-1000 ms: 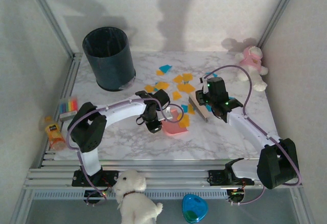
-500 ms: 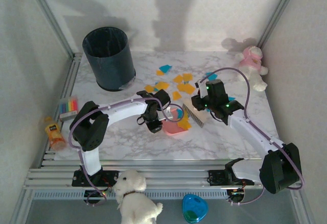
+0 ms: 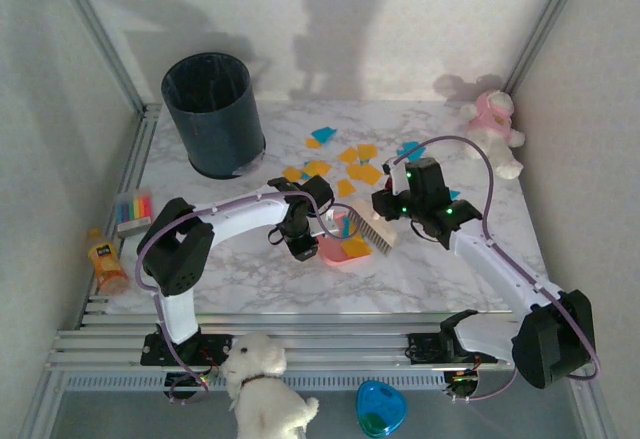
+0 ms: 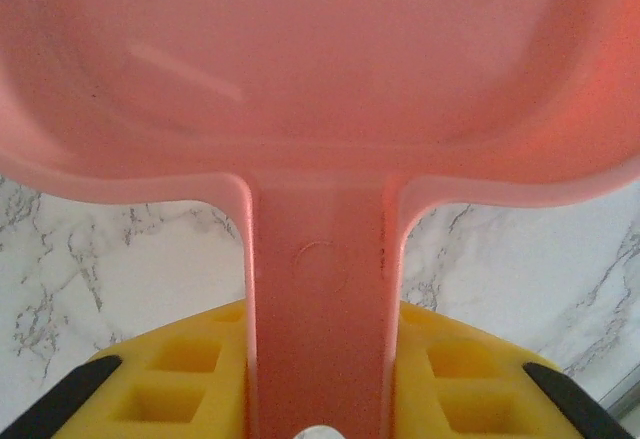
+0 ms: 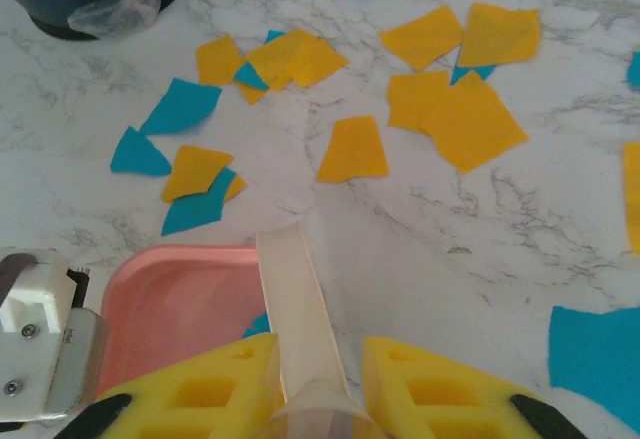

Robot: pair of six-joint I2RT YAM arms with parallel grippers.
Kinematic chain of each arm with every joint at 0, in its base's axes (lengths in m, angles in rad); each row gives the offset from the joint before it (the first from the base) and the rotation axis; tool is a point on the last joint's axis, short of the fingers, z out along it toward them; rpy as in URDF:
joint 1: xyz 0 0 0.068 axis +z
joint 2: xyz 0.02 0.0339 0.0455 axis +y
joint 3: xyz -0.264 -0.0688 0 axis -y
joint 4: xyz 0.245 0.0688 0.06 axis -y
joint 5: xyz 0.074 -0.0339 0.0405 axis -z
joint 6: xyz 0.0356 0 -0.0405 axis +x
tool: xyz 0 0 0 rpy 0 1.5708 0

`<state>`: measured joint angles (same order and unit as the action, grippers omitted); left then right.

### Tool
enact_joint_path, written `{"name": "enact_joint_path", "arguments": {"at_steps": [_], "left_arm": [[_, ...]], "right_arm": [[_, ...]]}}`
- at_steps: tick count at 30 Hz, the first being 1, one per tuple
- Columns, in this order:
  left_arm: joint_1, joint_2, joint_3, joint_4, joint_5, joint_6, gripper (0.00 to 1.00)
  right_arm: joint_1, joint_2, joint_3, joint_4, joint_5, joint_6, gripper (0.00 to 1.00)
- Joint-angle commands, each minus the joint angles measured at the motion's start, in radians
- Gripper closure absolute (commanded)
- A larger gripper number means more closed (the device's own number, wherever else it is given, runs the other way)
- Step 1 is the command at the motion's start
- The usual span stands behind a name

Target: Sweep away the paper scraps from the table

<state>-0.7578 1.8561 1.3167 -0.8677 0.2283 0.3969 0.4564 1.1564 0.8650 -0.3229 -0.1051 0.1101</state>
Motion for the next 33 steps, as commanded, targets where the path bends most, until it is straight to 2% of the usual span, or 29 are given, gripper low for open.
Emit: {"name": "enact_joint_path", "arguments": {"at_steps": [1, 6, 12, 17, 24, 33], "left_arm": [[0.002, 0.005, 0.000, -0.030, 0.015, 0.028, 1.00], [-0.001, 0.008, -0.002, -0.029, 0.028, 0.041, 1.00], [-0.004, 0.005, -0.006, -0.018, 0.049, 0.054, 1.00], [-0.008, 0.011, -0.005, -0.007, 0.061, 0.056, 1.00], [-0.013, 0.023, -0.005, 0.006, 0.070, 0.054, 1.00], [-0.018, 0.044, 0.008, 0.015, 0.070, 0.046, 1.00]], "right_arm": [[0.006, -0.054, -0.016, 0.059, 0.062, 0.067, 1.00], [0.007, -0.070, -0.020, 0.021, 0.243, 0.211, 1.00], [0.025, -0.068, -0.055, 0.010, 0.342, 0.280, 1.00], [0.082, -0.040, -0.057, -0.019, 0.428, 0.304, 1.00], [0.140, -0.011, -0.066, -0.015, 0.445, 0.344, 1.00], [0.169, 0.002, -0.078, 0.054, 0.325, 0.356, 1.00]]}}
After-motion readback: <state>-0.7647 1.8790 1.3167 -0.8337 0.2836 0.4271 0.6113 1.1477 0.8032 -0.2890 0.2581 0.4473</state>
